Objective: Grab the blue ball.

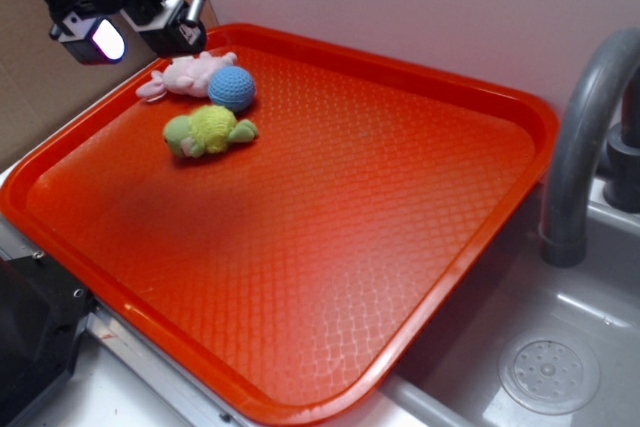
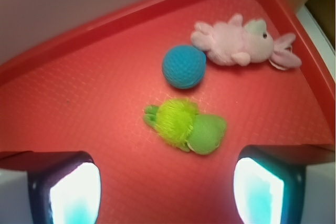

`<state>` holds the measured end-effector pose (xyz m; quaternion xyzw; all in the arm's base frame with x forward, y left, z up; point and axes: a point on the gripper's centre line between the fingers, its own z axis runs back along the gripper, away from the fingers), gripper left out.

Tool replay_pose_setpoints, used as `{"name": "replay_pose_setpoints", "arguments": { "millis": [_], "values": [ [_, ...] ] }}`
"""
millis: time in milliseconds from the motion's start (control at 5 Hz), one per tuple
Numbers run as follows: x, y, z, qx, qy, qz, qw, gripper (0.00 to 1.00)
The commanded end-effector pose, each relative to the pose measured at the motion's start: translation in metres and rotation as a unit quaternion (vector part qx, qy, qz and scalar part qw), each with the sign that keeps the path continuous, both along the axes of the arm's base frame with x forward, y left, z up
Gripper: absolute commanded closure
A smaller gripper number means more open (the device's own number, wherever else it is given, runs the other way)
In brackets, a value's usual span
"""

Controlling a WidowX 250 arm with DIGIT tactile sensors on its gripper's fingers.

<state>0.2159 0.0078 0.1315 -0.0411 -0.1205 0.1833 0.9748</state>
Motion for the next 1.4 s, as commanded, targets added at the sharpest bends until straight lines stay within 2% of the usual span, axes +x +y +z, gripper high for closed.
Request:
{"name": "replay_pose_setpoints", "arguments": {
  "millis": [0,200,400,600,1000,1200],
  "values": [
    [0.006,0.004,0.009,0.001,-0.016,0.007,1.000,0.00],
    [0.034,0.030,-0.030,0.027,-0.027,0.026,0.999,0.00],
    [0.050,0.052,-0.056,0.042,-0.046,0.051,0.997,0.00],
    [0.061,0.066,-0.080,0.066,-0.043,0.062,0.995,0.00],
    [0.087,0.075,-0.105,0.100,-0.047,0.067,0.992,0.00],
    [0.090,0.075,-0.123,0.101,-0.037,0.069,0.992,0.00]
  ]
}}
